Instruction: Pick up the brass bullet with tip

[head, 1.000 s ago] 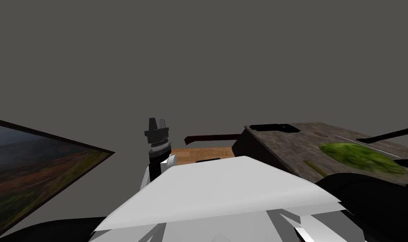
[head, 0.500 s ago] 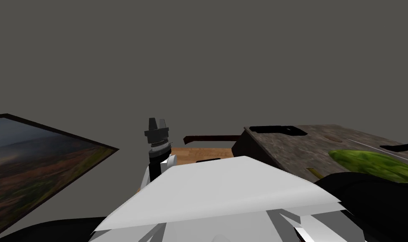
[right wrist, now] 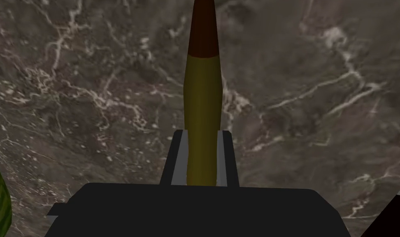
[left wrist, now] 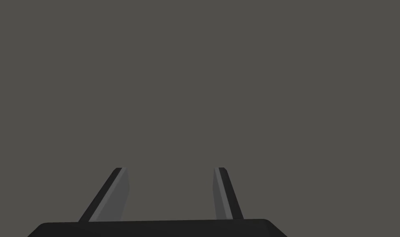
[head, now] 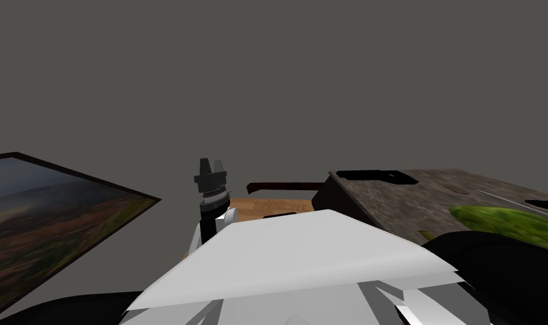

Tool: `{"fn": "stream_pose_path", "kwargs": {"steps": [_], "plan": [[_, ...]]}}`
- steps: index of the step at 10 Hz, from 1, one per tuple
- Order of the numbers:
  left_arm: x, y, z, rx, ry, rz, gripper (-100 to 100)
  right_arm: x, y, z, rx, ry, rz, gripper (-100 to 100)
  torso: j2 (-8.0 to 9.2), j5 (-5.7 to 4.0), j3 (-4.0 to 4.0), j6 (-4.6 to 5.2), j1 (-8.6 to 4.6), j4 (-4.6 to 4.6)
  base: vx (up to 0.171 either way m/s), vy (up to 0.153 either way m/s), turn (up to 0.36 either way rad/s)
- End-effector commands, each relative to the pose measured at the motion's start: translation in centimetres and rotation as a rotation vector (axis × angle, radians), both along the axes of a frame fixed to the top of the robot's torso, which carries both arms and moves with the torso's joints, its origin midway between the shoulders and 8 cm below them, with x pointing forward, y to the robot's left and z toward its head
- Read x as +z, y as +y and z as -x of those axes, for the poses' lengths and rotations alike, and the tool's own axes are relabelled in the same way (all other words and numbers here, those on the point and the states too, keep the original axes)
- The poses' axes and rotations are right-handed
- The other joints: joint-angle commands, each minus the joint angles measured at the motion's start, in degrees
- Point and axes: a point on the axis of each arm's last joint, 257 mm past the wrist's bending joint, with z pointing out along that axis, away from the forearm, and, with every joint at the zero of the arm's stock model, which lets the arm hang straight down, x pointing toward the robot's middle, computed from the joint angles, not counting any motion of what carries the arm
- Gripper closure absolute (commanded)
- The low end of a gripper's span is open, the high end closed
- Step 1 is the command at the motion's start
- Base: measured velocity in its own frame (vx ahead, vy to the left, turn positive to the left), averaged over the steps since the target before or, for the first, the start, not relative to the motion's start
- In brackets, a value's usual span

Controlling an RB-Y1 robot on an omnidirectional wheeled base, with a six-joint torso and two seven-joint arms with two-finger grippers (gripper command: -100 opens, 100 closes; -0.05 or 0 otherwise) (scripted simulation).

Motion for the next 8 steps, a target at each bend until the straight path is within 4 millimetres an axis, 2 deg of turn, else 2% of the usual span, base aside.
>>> {"fn": "stream_pose_path", "kwargs": {"steps": [1,3,4,5,6,7,8], "plan": [[0.0,0.0,0.0,0.0,0.0,0.0,0,0.0,0.0,0.0,0.0,0.0,0.0,100,0.0,0.0,0.0,0.0,0.0,0.0,0.0,0.0,0.0],[0.0,0.0,0.0,0.0,0.0,0.0,0,0.0,0.0,0.0,-0.001,0.0,0.001,100,0.01,-0.04,0.01,-0.01,-0.06,0.0,0.0,0.0,0.0],[0.0,0.0,0.0,0.0,0.0,0.0,0,0.0,0.0,0.0,-0.001,0.0,0.001,0,0.01,-0.04,0.01,-0.01,-0.06,0.0,0.0,0.0,0.0],[0.0,0.0,0.0,0.0,0.0,0.0,0,1.0,-0.2,-1.2,0.008,-0.001,-0.002,100,0.01,-0.04,0.01,-0.01,-0.07,0.0,-0.02,0.019,-0.093],[0.0,0.0,0.0,0.0,0.0,0.0,0,1.6,-0.4,-1.9,0.013,-0.001,-0.004,100,0.07,0.01,0.03,0.01,0.02,0.01,-0.04,0.03,-0.091],[0.0,0.0,0.0,0.0,0.0,0.0,0,1.2,-0.5,-1.4,0.009,-0.003,0.001,100,0.15,0.03,0.08,0.04,0.08,0.02,-0.019,0.011,-0.016],[0.0,0.0,0.0,0.0,0.0,0.0,0,1.3,-0.5,-1.4,0.01,-0.002,-0.001,0,0.12,-0.01,0.07,0.02,0.03,0.03,0.0,0.0,0.0]]}}
